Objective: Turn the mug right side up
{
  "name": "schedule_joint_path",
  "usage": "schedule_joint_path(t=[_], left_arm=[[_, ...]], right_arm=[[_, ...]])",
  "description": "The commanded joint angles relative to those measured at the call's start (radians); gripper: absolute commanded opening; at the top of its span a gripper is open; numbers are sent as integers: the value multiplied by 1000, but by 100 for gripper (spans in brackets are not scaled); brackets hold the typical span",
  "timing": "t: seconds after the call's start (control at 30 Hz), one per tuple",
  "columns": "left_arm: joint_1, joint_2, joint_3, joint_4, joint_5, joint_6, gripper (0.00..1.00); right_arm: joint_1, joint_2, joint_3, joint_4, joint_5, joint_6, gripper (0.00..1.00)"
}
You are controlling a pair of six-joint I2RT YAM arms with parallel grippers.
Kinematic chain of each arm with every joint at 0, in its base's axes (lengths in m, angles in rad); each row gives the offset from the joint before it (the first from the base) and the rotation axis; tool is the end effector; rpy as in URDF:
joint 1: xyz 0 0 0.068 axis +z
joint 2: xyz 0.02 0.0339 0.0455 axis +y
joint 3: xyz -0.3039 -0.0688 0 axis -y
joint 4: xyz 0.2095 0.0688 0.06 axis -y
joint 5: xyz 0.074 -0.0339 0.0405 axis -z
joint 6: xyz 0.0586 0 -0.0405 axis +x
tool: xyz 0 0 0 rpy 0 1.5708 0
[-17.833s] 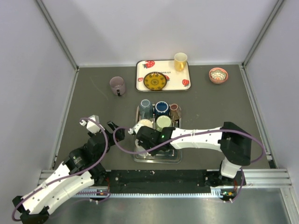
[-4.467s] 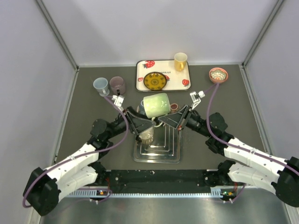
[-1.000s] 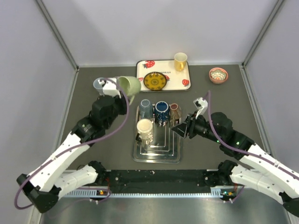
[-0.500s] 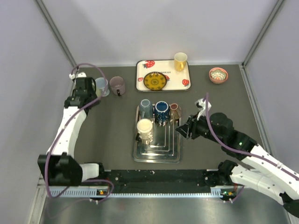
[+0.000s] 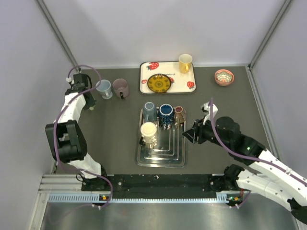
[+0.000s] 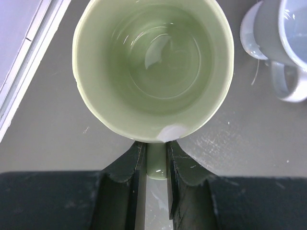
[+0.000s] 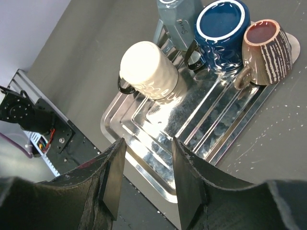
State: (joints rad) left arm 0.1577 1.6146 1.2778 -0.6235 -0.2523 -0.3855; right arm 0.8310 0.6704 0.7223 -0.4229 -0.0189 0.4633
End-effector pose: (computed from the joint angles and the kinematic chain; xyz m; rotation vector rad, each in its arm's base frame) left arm 0.3195 0.0656 0.2974 -0.7667 2.3810 0.2254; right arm 0.0744 0.0831 0.3250 -0.3868 2.0078 0.8586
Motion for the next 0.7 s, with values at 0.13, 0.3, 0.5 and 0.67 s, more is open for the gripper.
schedule_joint_path(t=[0.13,0.3,0.5,0.67], left_arm=[[32,97,91,159,-4,5,0],[39,151,118,171,-4,-4,0],[42,212,161,171,-8,0,0],[42,275,227,163,-2,0,0]], right_arm=[[8,43,72,-4,46,-54,44],[8,58,86,-8,59,-58,45],[8,83,94,-8,65,-64,45],[8,103,98,-8,76,-72,45]])
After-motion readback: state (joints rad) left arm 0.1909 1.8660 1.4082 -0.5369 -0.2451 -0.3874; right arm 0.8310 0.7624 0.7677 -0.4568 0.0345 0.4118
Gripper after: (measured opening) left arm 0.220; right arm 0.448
